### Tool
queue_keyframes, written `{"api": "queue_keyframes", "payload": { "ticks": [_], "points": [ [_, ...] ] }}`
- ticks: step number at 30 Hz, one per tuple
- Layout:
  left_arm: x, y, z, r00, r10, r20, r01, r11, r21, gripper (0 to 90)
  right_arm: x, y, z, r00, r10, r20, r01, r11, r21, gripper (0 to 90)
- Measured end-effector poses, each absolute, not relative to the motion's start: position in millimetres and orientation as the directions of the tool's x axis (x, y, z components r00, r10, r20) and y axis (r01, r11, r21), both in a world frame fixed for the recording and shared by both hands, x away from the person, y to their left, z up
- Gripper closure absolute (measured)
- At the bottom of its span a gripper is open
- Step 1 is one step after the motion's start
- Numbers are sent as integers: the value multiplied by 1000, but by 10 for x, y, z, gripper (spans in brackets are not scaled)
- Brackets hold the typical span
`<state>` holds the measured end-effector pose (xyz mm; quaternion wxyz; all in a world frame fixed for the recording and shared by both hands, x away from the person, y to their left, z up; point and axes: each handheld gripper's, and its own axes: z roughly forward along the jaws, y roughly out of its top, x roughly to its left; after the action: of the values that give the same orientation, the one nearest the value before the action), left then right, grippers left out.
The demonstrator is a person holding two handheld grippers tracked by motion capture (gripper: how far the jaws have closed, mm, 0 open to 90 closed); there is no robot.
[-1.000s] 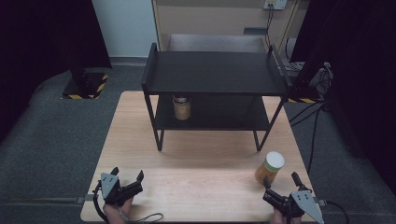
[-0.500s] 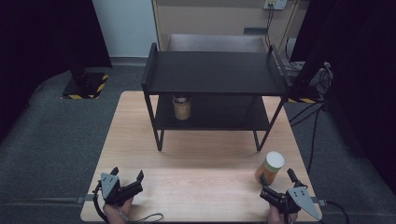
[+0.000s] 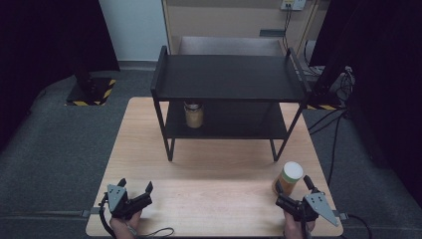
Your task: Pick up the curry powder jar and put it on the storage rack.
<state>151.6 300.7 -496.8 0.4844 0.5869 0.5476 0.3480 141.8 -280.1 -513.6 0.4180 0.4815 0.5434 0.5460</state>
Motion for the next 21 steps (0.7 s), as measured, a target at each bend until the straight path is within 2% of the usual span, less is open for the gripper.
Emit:
{"api": "queue_keyframes", "payload": {
  "ticks": [10, 21],
  "points": [
    [1519, 3016, -4969, 158, 979, -130, 307, 77, 949, 0, 1530, -2809, -5107, -193, 978, 78, 73, -65, 995, 41],
    [1522, 3020, -4968, 157, 979, -133, 308, 80, 948, 0, 1593, -2783, -5084, -184, 980, 81, 95, -64, 993, 152]
  ]
}}
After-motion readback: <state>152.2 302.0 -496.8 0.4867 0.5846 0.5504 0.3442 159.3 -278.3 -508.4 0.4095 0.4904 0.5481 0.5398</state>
